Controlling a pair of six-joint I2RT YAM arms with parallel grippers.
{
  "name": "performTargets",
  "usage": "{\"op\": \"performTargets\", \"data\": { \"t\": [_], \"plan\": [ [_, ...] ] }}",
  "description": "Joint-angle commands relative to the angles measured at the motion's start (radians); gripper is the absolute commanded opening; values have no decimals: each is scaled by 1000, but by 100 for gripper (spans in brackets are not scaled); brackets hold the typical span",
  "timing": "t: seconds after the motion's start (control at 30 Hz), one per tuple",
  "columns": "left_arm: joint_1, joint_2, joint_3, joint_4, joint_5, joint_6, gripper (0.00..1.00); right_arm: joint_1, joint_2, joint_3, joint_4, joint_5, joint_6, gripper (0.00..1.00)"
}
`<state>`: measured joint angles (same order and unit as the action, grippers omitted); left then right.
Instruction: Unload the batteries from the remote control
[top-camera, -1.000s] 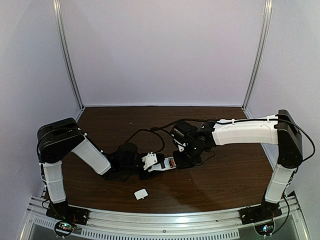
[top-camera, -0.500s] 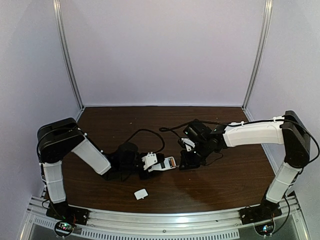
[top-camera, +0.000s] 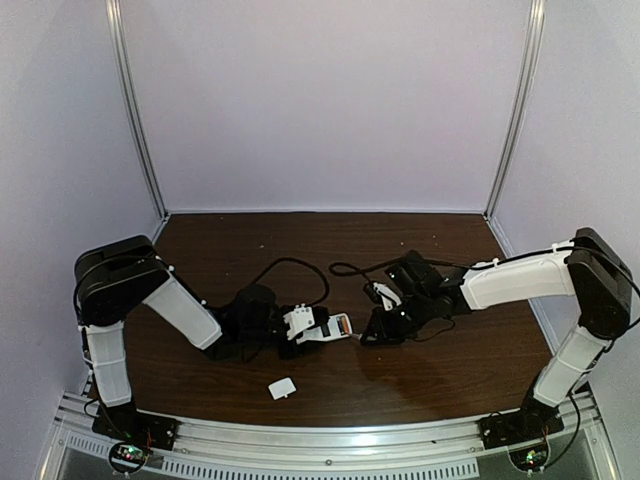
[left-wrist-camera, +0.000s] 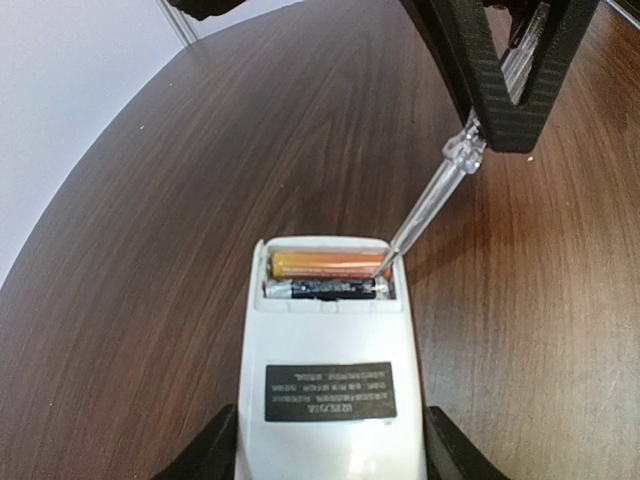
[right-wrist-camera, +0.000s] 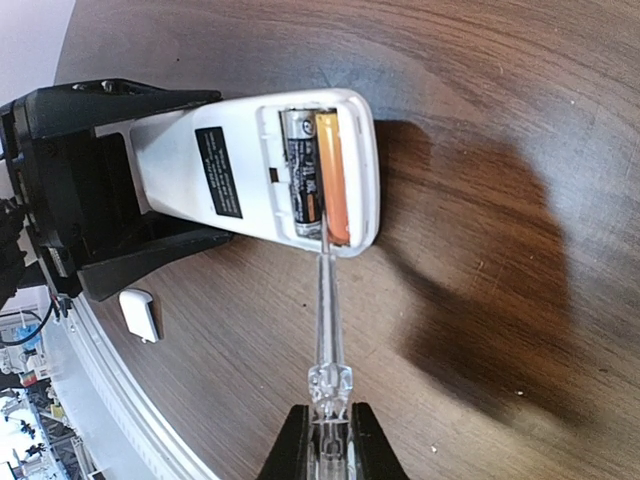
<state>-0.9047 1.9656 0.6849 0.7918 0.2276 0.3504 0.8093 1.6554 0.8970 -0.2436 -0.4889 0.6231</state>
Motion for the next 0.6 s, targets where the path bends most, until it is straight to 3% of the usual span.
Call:
{"op": "performTargets", "data": {
  "t": [0.0, 0.57],
  "plan": [
    [-13, 15, 18, 25, 75, 18, 0, -3, 0, -64, 90, -34, -5, 0],
    [-11, 15, 16, 43, 87, -1, 0, -6, -40, -255, 413, -36, 112, 0]
  ]
}}
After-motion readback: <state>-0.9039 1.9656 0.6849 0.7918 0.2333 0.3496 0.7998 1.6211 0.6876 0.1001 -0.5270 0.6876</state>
